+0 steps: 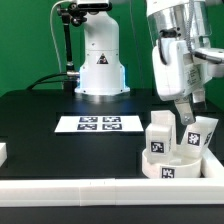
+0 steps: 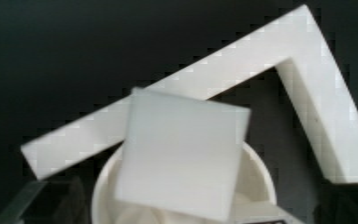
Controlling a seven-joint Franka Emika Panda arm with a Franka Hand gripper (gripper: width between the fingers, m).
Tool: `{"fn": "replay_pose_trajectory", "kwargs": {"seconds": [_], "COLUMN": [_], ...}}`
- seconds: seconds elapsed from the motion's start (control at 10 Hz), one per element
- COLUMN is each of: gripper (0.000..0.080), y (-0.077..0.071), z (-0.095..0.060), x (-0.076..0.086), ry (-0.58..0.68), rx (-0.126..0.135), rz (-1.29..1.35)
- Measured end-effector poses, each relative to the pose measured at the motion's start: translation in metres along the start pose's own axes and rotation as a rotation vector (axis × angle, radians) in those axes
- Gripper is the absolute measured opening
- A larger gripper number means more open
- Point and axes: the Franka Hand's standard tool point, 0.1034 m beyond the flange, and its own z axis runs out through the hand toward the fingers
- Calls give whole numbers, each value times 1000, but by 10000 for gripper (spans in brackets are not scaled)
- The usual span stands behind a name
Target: Assemble stool
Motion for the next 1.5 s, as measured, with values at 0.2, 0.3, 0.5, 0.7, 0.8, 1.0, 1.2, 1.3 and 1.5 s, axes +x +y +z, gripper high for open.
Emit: {"fn": "replay_pose_trajectory", "kwargs": {"seconds": [0.2, 0.3, 0.5, 0.7, 0.8, 1.0, 1.2, 1.3, 1.5], "gripper": [649, 649, 649, 649, 649, 649, 649, 649, 649], "y": [1, -3, -4, -4, -5, -6, -5, -5, -1], "z": [-2, -4, -5, -5, -5, -5, -5, -5, -4], "x": [1, 0, -6, -8, -7, -6, -6, -7, -15], "ry": [21, 34, 31, 26, 24, 26, 36, 39, 46], "rx": [-60, -79, -79, -73, -75, -80, -97, -109, -125], "rz": [-271, -432, -635, -783, -882, -1031, -1311, -1433, -1628]}}
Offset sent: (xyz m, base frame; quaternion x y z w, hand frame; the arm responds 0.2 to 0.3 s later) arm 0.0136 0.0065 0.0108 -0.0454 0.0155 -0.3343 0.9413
